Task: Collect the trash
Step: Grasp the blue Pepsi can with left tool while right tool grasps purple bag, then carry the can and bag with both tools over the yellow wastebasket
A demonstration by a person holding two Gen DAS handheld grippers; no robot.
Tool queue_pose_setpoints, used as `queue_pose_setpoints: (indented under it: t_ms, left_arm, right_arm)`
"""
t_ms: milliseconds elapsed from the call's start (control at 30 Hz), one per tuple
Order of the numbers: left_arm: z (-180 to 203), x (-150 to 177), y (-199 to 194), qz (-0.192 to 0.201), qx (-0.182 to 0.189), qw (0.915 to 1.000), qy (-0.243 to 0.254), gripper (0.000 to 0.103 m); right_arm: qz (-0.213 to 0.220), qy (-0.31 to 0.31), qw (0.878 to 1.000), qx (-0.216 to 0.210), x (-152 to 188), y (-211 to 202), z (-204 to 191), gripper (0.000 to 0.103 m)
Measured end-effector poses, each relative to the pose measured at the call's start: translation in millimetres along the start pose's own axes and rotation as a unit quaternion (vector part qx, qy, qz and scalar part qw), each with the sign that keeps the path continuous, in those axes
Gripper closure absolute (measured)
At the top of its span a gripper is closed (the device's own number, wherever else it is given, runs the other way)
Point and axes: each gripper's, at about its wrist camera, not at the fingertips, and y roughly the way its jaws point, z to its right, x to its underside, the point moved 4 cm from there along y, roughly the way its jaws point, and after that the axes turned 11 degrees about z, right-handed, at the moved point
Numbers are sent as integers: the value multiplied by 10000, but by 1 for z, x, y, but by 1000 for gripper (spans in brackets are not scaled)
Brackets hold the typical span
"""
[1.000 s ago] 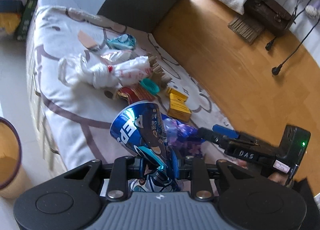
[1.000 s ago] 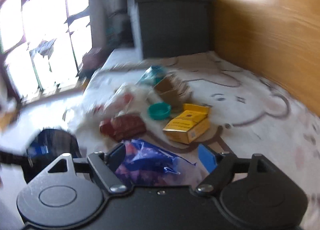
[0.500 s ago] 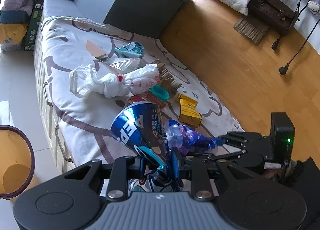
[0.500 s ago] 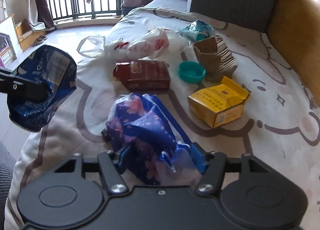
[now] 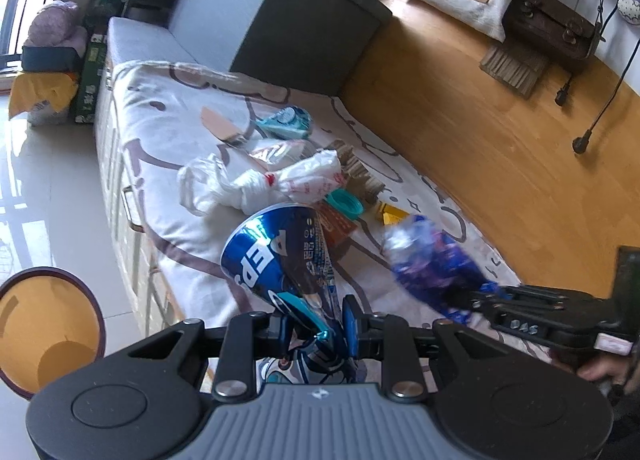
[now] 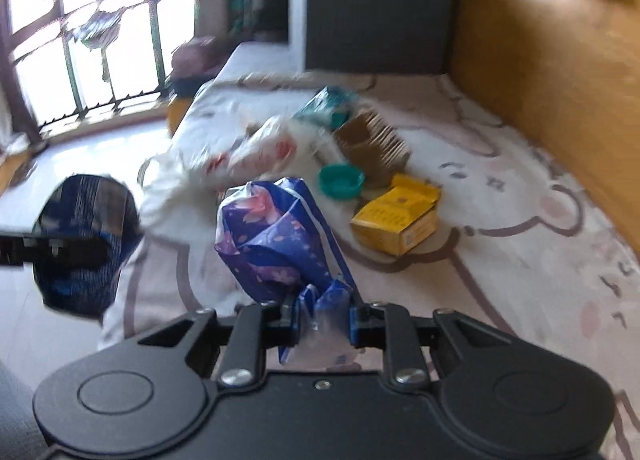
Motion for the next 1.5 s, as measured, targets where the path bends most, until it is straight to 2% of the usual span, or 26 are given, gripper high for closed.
queue_pose_setpoints:
  t_ms: [367,633,800,1000,1300,1500]
  left_arm:
    - [-3,-16,-34,310,-318,9986,296,76]
    - [-20,-29,-50,502,-598,9958,468,76]
    - [-41,-36,-58,584,-837,9938,446,76]
    - [-80,-46,-68,665,-1201,9901,301,76]
    - [-140,-61,-80,699,-1771,9810,367,76]
    - [-184,-67,-82,700,-2159,9737,207,76]
  right_arm:
    - [401,706,9951,560,-9,-40,-12,81]
    - [629,1146,9885,763,-14,-41,-32,81]
    - [655,1254,9876,683,-23,-25,-59,81]
    - [587,1223,9902,325,-32,6,-120,81]
    - [376,1082,9933,-135,-47,54,-201,81]
    - [229,969,9945,-310,-51,90,-244,81]
